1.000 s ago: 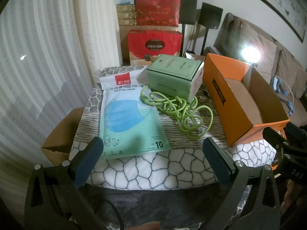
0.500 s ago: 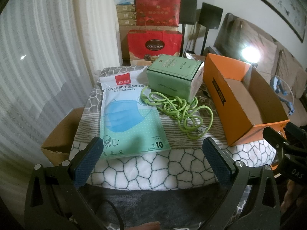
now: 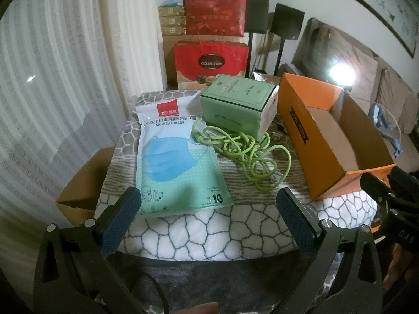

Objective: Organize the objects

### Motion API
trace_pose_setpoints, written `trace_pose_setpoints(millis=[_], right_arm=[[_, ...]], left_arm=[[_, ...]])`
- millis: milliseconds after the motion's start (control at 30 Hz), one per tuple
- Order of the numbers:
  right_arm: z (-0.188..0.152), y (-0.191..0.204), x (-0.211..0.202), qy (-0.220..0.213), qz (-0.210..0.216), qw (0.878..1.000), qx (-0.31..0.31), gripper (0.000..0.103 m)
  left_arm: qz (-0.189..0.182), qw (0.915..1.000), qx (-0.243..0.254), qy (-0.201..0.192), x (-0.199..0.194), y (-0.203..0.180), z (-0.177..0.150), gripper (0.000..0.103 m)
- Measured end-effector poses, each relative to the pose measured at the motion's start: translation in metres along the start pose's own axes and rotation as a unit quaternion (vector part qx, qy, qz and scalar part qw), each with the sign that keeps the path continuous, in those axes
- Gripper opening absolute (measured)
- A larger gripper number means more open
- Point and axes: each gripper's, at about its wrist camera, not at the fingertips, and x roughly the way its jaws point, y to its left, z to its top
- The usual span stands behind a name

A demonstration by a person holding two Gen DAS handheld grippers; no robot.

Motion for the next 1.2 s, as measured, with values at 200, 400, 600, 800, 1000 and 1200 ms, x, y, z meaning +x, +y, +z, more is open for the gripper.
trace_pose_setpoints(millis=[200, 400, 600, 800, 1000, 1200], right_arm=[[0.009, -0.013, 0.004, -0.002, -0.011, 1.000, 0.008, 0.103], [0.017, -0.033, 0.007, -0.004, -0.027, 0.999, 0.021, 0.103], [0.027, -0.062, 0.016, 0.001, -0.043, 0.998, 0.038, 0.103], [0.036, -0.101, 0.022, 0.005, -0.054, 0.996, 0.067, 0.103], [0.048, -0.134, 0.028, 0.005, -0.062, 0.995, 0.080, 0.103], [0.058, -0.165, 0.043, 0.029, -0.060, 0.993, 0.095, 0.103]], left_arm=[[0.010, 0.9999, -0.005, 0.000, 0.006, 0.008, 0.002, 0.103], [0.030, 0.9994, -0.014, 0.001, 0.015, 0.025, 0.009, 0.103], [0.042, 0.9985, -0.033, 0.009, 0.033, 0.056, 0.022, 0.103], [0.053, 0.9970, -0.054, 0.020, 0.056, 0.090, 0.029, 0.103], [0.022, 0.9951, -0.075, 0.061, 0.092, 0.117, 0.031, 0.103], [0.025, 0.9916, -0.084, 0.095, 0.129, 0.136, 0.031, 0.103]])
